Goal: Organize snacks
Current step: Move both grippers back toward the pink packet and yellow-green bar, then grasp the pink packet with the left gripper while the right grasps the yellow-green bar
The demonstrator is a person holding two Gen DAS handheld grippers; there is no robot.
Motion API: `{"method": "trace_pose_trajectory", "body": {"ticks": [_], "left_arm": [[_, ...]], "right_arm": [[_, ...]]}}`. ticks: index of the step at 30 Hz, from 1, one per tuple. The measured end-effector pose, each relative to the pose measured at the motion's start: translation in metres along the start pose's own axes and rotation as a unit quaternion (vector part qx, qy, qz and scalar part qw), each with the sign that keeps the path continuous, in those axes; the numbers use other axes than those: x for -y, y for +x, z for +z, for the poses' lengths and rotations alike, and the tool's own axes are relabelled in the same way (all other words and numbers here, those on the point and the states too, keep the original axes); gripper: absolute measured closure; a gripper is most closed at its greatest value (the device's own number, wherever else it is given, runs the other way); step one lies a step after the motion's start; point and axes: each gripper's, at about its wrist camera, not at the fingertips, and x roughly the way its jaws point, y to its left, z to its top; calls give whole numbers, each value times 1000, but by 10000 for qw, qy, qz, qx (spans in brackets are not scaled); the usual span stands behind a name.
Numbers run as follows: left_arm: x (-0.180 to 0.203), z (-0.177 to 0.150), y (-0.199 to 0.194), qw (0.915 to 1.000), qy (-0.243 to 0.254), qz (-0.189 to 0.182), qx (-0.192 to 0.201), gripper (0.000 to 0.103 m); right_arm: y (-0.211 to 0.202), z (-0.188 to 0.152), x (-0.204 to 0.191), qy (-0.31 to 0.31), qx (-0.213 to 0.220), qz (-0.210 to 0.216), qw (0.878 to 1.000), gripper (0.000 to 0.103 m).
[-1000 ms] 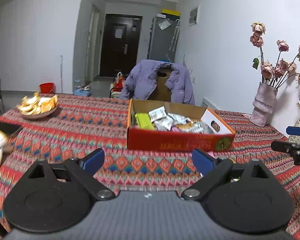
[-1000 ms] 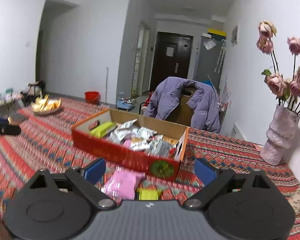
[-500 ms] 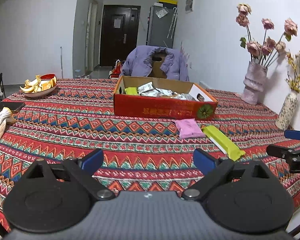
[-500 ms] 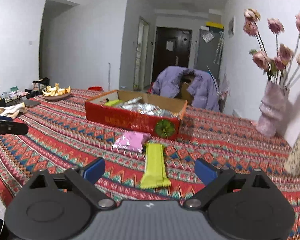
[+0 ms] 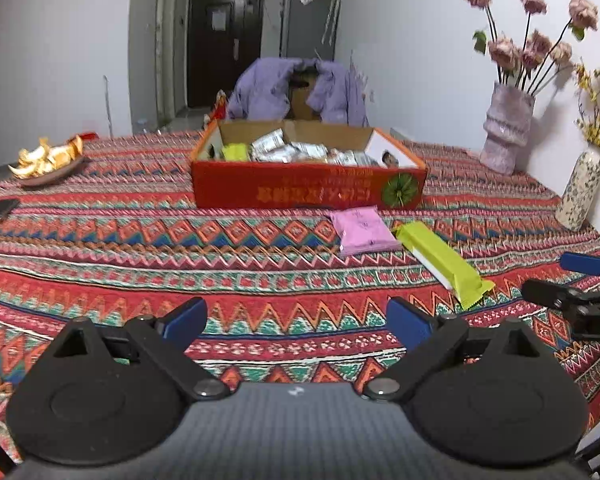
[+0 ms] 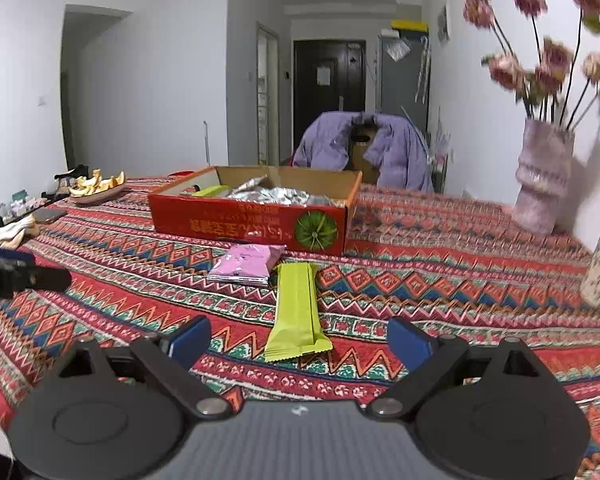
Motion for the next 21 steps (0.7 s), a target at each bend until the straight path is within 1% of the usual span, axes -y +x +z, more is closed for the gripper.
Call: {"method": "trace_pose_trajectory", "body": {"ticks": [2,4,5,9,11,12,13,14,15,17,21], "left_arm": [[0,3,12,10000,18,-46,-87,5],[0,9,24,9999,-6,-90,-130,5],[-1,12,30,9998,-33,-126,-147,5],[1,27,61,9993,-21,-167,-344,5],[6,37,79,9988,89,-202,-430,5],[9,43,88,9986,156,-242,-452,5],[13,47,96,9984,194,-277,-455,5],[16,52,105,9982,227,-319,-454,5],[21,59,116,9979,262,-357,-474,5],[29,66,135,9973,300,-431,-505,5],[47,77,181,9956,203,-469,-783,5]], "right_arm": [[17,2,2,85,-90,4,9999,16],[36,5,2,113,-213,37,9997,19],[48,9,2,101,-294,57,9995,25],[89,18,-4,-104,-494,43,9987,33],[110,22,-4,-163,-635,48,9978,48],[117,22,-4,-192,-689,41,9974,52],[125,23,-3,-214,-757,33,9969,61],[132,22,-1,-216,-844,24,9962,67],[137,21,3,-197,-902,58,9957,67],[138,21,10,-58,-869,93,9962,68],[133,21,33,259,-743,-9,9969,69]]}}
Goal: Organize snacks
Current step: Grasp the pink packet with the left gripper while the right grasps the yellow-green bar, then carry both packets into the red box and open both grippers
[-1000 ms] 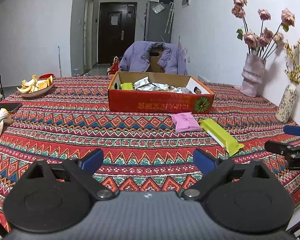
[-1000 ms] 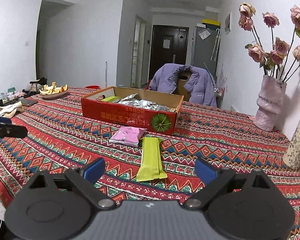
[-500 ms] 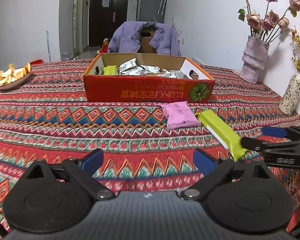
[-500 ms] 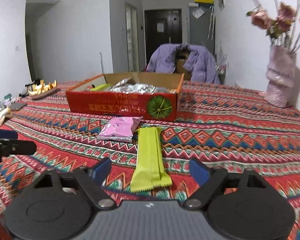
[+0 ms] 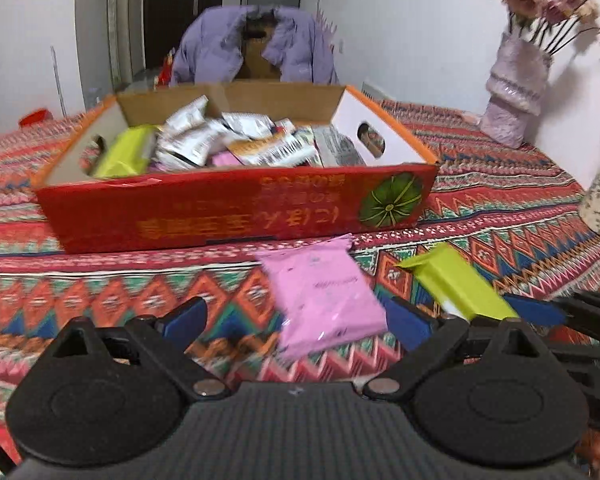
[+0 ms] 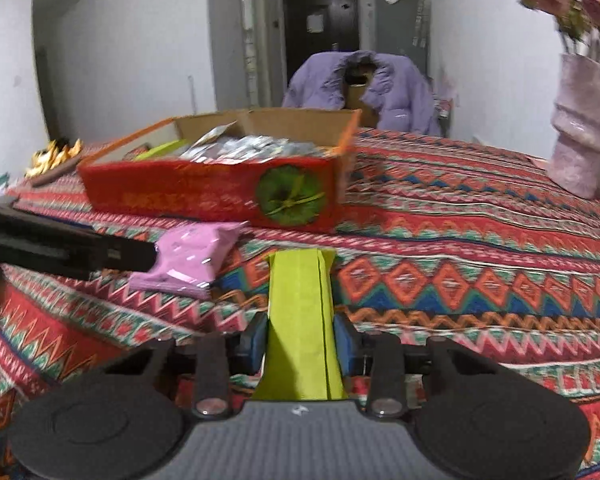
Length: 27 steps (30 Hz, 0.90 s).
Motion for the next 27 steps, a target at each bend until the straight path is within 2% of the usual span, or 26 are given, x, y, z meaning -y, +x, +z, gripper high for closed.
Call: {"method": "trace_pose_trajectory", "body": {"ticks": [5,7,8,9,10,15,22,26,27], "left_arm": [[12,10,33,9996,-135,-174,-147,6],[15,11,39,9997,-128,-110,-148,18],[16,11,41,9998,-107,-20,-139,20],[18,10,41,9999,-25,108,-76,32],[19,10,40,9998,34,182,-59,39],[15,6,25,9999,-148,-10,-81,41],[9,-12,-34,9995,-126,-205,199,41],[-2,-25,-66,9992,-116,-181,352,41],[-6,-29,-74,9990,-124,-175,401,41]], "right_arm": [[-11,5,20,249,205,-101,9994,69],[-13,8,22,230,261,-146,9993,69],[-14,9,23,237,290,-125,9992,69],[-15,9,24,251,331,-95,9991,70],[-16,9,24,273,388,-53,9989,70],[-16,9,22,238,363,87,9990,70],[-38,5,7,114,448,115,9989,71],[-58,-5,-11,43,472,147,9988,71],[-62,-7,-16,27,477,156,9987,74]]}}
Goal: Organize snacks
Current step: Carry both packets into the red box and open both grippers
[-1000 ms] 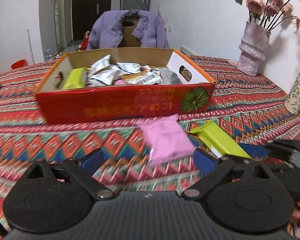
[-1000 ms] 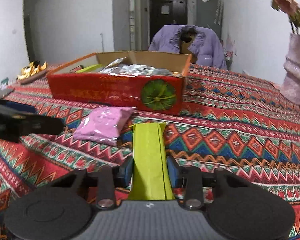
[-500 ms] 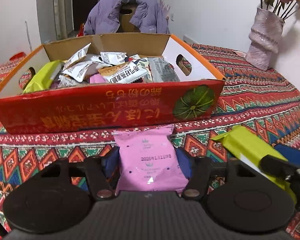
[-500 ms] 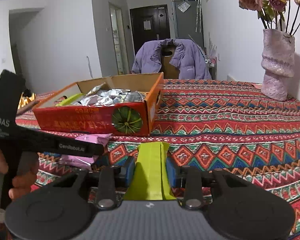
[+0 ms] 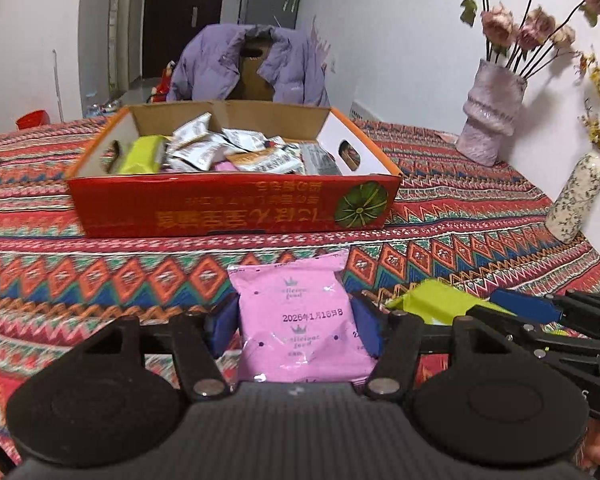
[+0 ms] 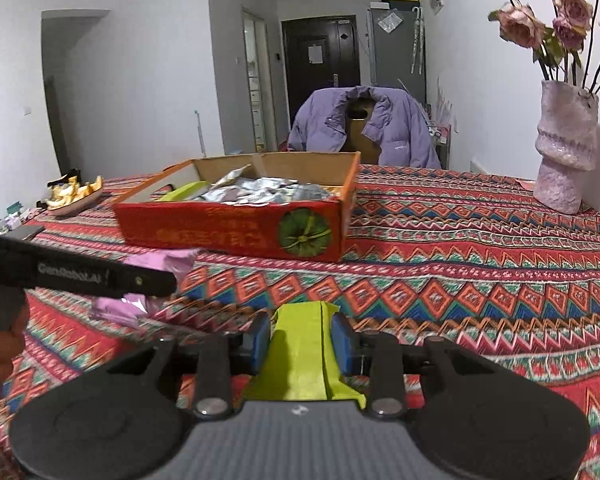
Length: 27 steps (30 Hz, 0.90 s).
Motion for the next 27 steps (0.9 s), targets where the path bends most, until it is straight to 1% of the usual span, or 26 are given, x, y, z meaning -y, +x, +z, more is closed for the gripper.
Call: {"method": "trace_pose_trajectory", "body": {"ticks": [1,2,4,6,8,9,10,11,14,16,18,19,20,23,25,27], "left_arm": [[-3,-3,-7,10000,4,17,26,41],[-4,-6,-13,10000,10,23,49,41],[-9,-12,-24,10000,40,23,87,41],[-14,-16,-33,9999,26,37,103,41],[-17,-19,-39,9999,-5,42,124,41],[-18,-22,-43,9999,-19,39,135,41],[-20,-24,-46,9999,-39,25,154,41],[-20,-26,-48,9999,-54,15,152,41],[-21,-30,-51,9999,-47,-27,92,41],[-22,-33,-54,9999,19,12,108,41],[-25,-35,-59,9999,51,41,134,41],[-26,-36,-60,9999,37,58,130,41],[-28,-37,-61,9999,4,71,128,41],[-34,-40,-65,9998,-114,73,145,41],[-38,-43,-65,9997,-177,92,106,41],[-41,-45,-66,9998,-186,72,88,41]], "right_arm": [[-5,-2,-5,-23,7,-3,10000,100],[-9,-4,-11,-59,16,-26,10000,102],[-20,-9,-20,-62,76,12,10000,102],[-24,-15,-28,-96,35,22,9999,100],[-23,-25,-35,-94,-33,-56,9999,91],[-22,-29,-36,-25,-29,-85,10000,88],[-21,-33,-37,47,-50,-79,9999,76],[-19,-36,-38,133,-58,-44,9999,66],[-10,-40,-42,222,-69,7,9997,56],[0,-41,-49,44,-119,-114,9999,56],[10,-43,-51,-4,-210,-215,9995,58],[15,-43,-51,19,-331,-265,9991,60],[17,-43,-50,53,-370,-308,9988,69],[12,-43,-48,65,-361,-344,9987,70],[4,-41,-49,25,-343,-256,9991,70],[-7,-37,-50,33,-231,-146,9996,70]]}}
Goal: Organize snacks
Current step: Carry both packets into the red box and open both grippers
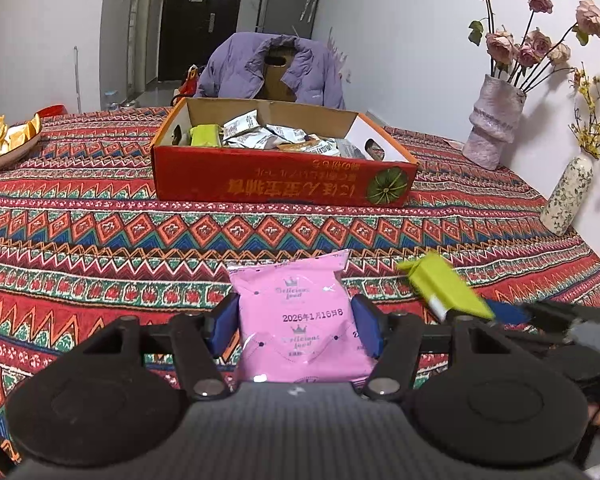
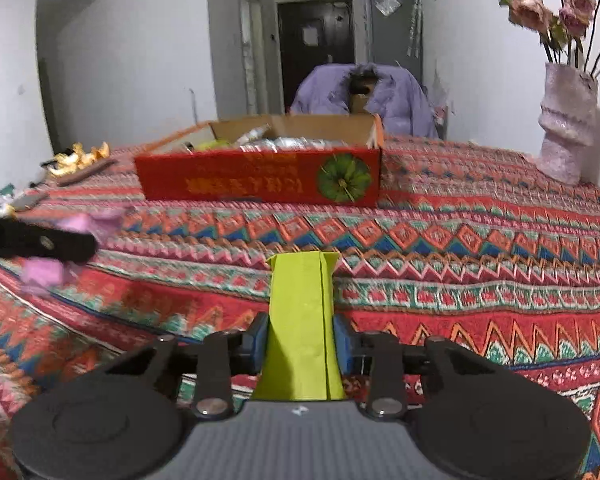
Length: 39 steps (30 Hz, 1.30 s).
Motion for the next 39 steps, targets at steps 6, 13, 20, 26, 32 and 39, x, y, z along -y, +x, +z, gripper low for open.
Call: {"method": "trace_pose_trajectory", "body": {"ticks": [6,13,20,26,32,39], "left_arm": [[-6,7,-1,9999,-40,-37,91,41],[-16,44,13,9995,-46,-14,310,41],[-18,119,55,9980,97,-79,623,41],[-25,169,124,9993,-16,-84,362,41],[-26,190,199,9998,-165,-24,-89,41],[-34,184,240,9990,-245,-8,-369,26]], "right_arm": [[-27,19,-2,36,349,124,9993,70],[-21,64,1,-89,635,217,9977,70],[32,141,20,-164,795,186,9965,70],[122,203,58,350,465,224,9981,70],[207,229,71,410,119,31,9991,70],[261,232,68,124,-113,-384,9991,49]]}}
